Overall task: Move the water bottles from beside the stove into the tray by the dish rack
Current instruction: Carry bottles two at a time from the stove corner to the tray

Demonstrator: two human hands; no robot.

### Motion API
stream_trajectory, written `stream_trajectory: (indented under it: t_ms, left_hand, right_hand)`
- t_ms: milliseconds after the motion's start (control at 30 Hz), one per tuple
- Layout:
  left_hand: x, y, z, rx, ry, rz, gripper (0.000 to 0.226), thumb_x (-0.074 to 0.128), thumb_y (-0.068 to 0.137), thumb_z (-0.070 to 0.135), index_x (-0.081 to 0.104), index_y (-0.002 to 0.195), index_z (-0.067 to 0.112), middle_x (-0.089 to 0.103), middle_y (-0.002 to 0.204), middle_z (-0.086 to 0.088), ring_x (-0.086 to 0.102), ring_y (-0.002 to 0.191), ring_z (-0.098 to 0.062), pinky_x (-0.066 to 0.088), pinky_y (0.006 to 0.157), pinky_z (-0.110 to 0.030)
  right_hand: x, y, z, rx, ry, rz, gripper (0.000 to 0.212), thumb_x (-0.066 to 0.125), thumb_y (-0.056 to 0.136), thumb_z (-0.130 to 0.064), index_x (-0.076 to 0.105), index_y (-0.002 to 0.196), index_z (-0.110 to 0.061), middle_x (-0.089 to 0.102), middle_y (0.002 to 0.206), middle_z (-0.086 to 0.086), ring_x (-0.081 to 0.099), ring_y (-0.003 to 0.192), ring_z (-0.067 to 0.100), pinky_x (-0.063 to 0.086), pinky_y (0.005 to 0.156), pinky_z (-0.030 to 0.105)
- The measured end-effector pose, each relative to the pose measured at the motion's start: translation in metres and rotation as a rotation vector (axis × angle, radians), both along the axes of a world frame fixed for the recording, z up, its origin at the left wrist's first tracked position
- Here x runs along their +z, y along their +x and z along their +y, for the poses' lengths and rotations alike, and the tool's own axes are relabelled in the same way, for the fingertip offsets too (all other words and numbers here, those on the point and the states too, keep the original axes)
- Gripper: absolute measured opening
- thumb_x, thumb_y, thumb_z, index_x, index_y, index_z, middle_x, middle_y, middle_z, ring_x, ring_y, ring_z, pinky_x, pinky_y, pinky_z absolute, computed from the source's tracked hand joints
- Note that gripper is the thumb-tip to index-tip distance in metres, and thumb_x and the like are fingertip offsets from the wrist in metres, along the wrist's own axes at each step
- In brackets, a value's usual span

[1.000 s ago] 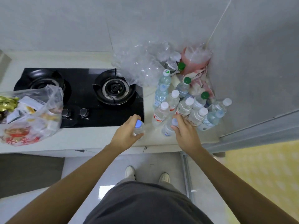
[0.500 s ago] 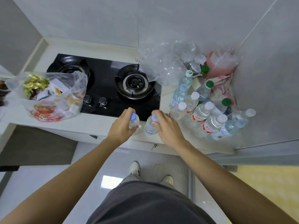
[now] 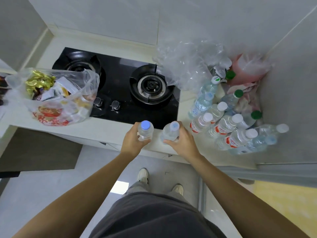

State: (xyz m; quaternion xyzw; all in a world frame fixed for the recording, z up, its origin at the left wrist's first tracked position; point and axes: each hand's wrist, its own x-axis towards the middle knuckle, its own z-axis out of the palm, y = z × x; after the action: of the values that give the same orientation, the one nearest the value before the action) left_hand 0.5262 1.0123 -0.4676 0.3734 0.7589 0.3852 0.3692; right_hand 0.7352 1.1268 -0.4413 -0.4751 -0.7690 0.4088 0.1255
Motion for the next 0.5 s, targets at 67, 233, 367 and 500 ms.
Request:
stream_trajectory:
  t_ms: [67, 233, 367, 500]
  left_hand:
    - [-0.008, 0.001, 0.001, 0.024, -0.008, -0.032, 0.058, 0.089, 0.079, 0.011, 0.059, 0.112, 0.048, 0.069, 0.106, 0.021, 0.065, 0.101, 0.002, 0.055, 0.091, -0.023]
    - [-0.014, -0.004, 0.009, -0.001, -0.039, -0.118, 0.061, 0.091, 0.078, 0.012, 0.059, 0.115, 0.050, 0.072, 0.111, 0.013, 0.066, 0.099, 0.006, 0.049, 0.078, -0.007]
    - [-0.012, -0.013, 0.000, -0.007, -0.047, -0.166, 0.049, 0.092, 0.079, 0.014, 0.065, 0.111, 0.040, 0.075, 0.107, 0.009, 0.069, 0.096, 0.005, 0.050, 0.077, -0.004]
    - [0.004, -0.020, -0.019, 0.094, -0.046, -0.209, 0.044, 0.093, 0.080, 0.019, 0.069, 0.115, 0.027, 0.079, 0.108, 0.008, 0.074, 0.098, -0.004, 0.054, 0.081, -0.014]
  right_hand:
    - [-0.011, -0.001, -0.003, -0.070, -0.096, 0.017, 0.071, 0.094, 0.071, -0.040, 0.053, 0.129, -0.034, 0.068, 0.120, -0.012, 0.067, 0.112, 0.017, 0.058, 0.095, 0.043]
    - [-0.031, -0.010, -0.004, -0.155, -0.180, 0.065, 0.069, 0.096, 0.070, -0.029, 0.059, 0.127, -0.029, 0.072, 0.115, -0.008, 0.070, 0.109, 0.016, 0.060, 0.096, 0.044]
    - [-0.031, -0.012, 0.003, -0.161, -0.244, 0.129, 0.063, 0.095, 0.070, -0.022, 0.063, 0.123, -0.036, 0.076, 0.111, -0.012, 0.073, 0.106, 0.008, 0.061, 0.095, 0.041]
    - [-0.016, -0.022, 0.006, -0.079, -0.258, 0.201, 0.062, 0.090, 0.072, -0.018, 0.064, 0.126, -0.038, 0.077, 0.116, -0.012, 0.073, 0.110, 0.008, 0.061, 0.099, 0.045]
